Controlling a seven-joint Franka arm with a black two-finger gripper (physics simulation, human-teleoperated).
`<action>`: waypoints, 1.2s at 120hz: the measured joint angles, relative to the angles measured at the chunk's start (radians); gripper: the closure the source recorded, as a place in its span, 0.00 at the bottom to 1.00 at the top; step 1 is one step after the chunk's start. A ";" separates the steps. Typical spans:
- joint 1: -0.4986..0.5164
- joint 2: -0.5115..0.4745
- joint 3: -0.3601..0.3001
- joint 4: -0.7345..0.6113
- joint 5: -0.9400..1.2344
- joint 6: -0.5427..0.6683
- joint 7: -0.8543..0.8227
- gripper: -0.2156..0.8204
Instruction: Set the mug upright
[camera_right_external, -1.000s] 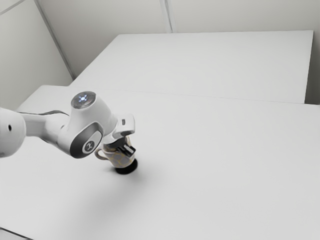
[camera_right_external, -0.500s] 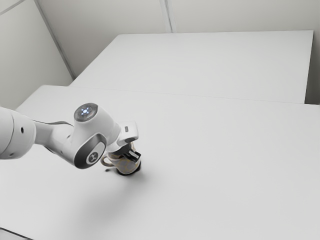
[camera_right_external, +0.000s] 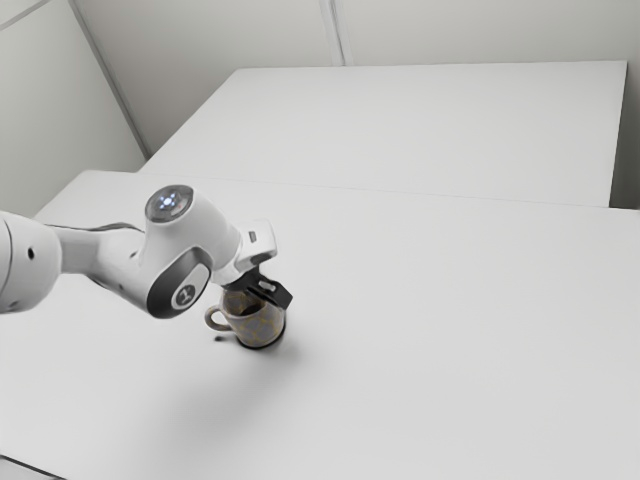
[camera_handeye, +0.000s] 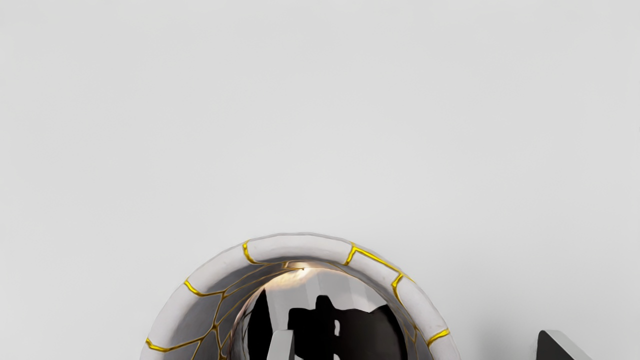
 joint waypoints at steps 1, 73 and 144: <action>0.000 -0.001 0.000 0.005 0.000 -0.007 0.000 0.28; 0.013 0.031 0.003 0.554 -0.042 -0.796 -0.016 0.21; 0.033 0.062 0.012 0.798 -0.112 -1.123 -0.031 0.21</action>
